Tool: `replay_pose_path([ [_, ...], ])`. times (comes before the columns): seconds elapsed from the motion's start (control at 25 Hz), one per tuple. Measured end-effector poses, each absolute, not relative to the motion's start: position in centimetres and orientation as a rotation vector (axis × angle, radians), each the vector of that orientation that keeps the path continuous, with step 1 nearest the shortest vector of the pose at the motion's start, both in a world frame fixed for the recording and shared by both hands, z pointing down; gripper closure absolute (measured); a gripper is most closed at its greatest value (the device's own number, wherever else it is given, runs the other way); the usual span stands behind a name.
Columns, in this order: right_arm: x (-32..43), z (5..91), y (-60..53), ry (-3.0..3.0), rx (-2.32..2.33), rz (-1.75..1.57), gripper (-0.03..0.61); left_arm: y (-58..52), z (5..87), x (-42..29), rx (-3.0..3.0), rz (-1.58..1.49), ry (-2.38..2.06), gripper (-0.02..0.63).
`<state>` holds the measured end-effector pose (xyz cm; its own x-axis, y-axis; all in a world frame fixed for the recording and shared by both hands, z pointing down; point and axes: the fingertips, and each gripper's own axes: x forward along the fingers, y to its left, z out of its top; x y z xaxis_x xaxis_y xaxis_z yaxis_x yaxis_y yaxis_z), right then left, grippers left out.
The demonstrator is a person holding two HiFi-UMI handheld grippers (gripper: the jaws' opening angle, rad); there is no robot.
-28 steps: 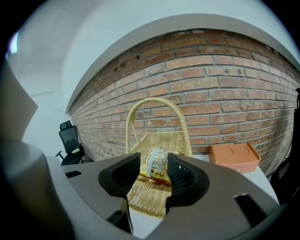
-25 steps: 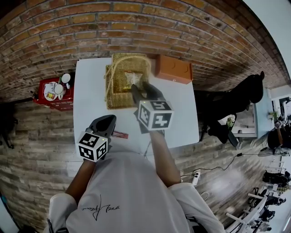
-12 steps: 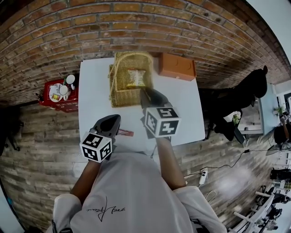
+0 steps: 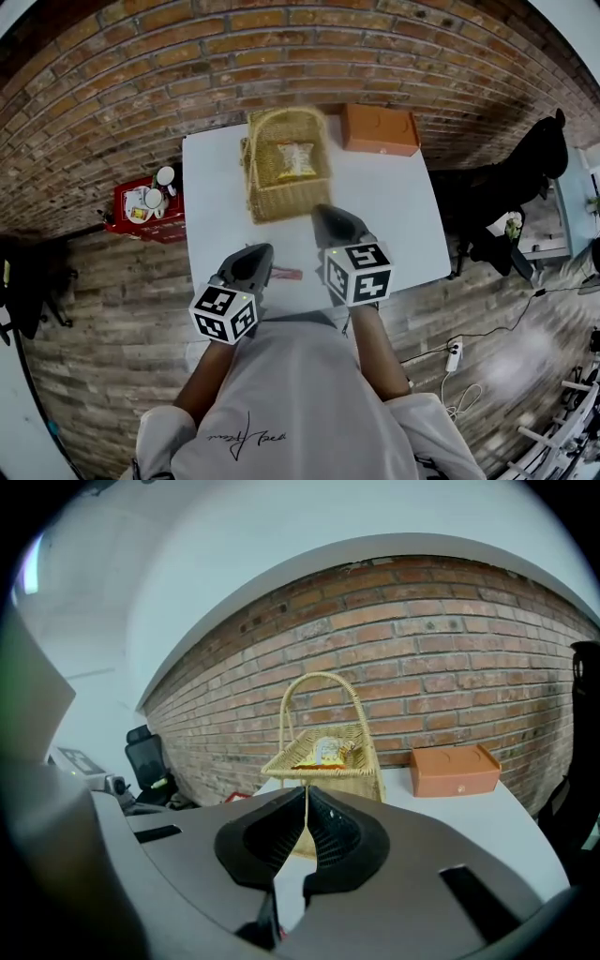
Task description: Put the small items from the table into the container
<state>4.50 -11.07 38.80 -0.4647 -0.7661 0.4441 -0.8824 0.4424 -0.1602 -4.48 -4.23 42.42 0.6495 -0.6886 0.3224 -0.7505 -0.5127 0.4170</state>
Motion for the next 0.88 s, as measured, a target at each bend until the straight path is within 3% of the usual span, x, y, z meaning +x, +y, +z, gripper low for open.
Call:
replay_pose_path([
  [0.88, 0.8, 43.7, -2.8, -2.375, 1.238, 0.664, 0.557, -2.1, 43.2, -5.4, 2.303, 0.186, -1.073, 0.606],
])
